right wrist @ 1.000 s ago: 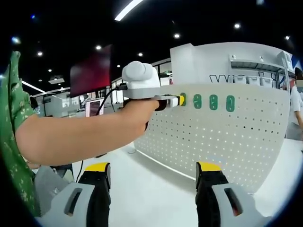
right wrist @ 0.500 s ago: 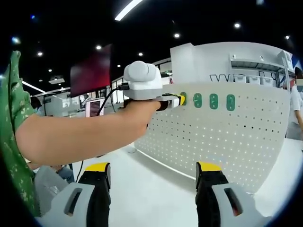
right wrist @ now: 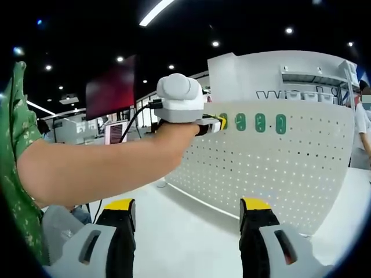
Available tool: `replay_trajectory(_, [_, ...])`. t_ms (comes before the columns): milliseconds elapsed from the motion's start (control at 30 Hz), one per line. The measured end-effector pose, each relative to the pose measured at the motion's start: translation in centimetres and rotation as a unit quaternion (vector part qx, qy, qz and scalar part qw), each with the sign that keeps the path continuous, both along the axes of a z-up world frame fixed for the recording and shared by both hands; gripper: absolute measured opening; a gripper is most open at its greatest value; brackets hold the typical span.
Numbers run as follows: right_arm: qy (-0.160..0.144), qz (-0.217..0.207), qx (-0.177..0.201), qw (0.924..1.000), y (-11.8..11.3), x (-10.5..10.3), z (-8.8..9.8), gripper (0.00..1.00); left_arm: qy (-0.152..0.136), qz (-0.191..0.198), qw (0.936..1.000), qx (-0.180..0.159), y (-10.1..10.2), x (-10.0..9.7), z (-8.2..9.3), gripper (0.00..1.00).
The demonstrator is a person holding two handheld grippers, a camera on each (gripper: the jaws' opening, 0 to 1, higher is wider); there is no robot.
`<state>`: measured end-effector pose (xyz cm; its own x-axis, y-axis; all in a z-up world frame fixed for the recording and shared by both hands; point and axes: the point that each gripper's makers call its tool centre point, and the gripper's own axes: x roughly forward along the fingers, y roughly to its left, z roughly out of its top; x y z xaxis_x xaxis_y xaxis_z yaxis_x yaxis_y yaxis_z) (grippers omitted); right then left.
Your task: Insert the hook assembly into the mounting plate slot until the hook locks in place.
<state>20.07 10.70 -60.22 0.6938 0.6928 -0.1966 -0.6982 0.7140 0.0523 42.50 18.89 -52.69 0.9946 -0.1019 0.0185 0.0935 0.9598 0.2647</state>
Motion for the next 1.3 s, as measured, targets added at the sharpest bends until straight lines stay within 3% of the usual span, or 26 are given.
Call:
replay_trajectory(600, [-0.001,0.001,0.0,1.0,-0.1,0.1,0.0,0.74,0.002,-0.008,0.9999,-0.009,0.0,-0.1,-0.1,0.07])
replay_trajectory(867, [-0.001,0.0,0.0,1.0,-0.2,0.1,0.0,0.74,0.013,-0.007,0.9994,-0.033,0.2,-0.3,-0.7,0.12])
replay_trajectory(1300, [-0.004,0.002,-0.003,1.0,0.1,-0.2,0.3,0.74,0.008,-0.016,0.9989,-0.044,0.2,-1.0,-0.3,0.17])
